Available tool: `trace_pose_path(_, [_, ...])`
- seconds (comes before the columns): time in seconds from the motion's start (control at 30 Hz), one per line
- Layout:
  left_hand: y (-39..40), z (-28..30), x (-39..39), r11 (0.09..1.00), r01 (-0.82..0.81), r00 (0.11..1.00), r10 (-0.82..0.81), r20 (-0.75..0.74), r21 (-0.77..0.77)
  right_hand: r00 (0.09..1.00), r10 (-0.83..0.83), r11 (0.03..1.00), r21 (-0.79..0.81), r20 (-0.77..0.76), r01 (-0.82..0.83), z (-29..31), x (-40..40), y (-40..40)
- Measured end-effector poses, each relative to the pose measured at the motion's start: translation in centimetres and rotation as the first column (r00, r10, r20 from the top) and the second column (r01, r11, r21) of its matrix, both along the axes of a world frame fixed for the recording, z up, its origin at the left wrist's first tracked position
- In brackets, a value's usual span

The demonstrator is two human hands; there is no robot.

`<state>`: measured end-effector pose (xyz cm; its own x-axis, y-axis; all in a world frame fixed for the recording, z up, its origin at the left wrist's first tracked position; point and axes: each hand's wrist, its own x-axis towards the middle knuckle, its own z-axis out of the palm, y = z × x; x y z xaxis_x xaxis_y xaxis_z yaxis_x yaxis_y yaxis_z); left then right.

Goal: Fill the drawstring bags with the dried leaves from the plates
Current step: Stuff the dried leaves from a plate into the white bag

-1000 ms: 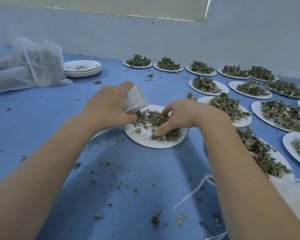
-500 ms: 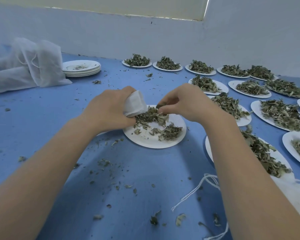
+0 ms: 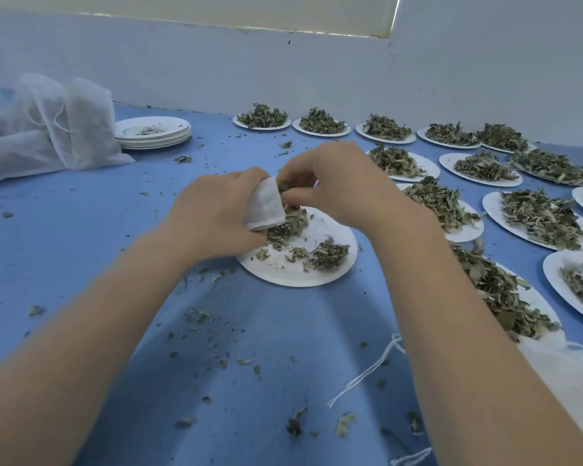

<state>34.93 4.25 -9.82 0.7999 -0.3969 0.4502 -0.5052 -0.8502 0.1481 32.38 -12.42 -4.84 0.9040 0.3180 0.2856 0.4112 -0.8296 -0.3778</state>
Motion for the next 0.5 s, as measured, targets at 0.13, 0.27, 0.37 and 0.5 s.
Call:
trace_pose_path(0.13, [-0.7, -0.4, -0.4, 0.989, 0.035, 0.999, -0.039, -0.027, -0.145, 1.0, -0.011, 0.975, 0.223, -0.001, 0.011, -0.7, 0.0, 0.7])
trace_pose_path(0.27, [-0.6, -0.3, -0.4, 0.954, 0.004, 0.999, -0.017, -0.043, -0.298, 0.987, 0.066, 0.919, 0.393, -0.146, -0.003, -0.8, 0.0, 0.6])
trace_pose_path(0.37, [-0.3, 0.1, -0.3, 0.928, -0.015, 0.997, -0.012, -0.07, -0.372, 0.937, 0.213, 0.881, 0.468, -0.275, -0.063, -0.4, -0.2, -0.3])
trace_pose_path(0.5, [0.0, 0.4, -0.4, 0.907, -0.007, 0.995, -0.036, -0.096, -0.42, 0.925, 0.267, 0.859, 0.502, -0.27, -0.102, -0.4, -0.4, -0.9])
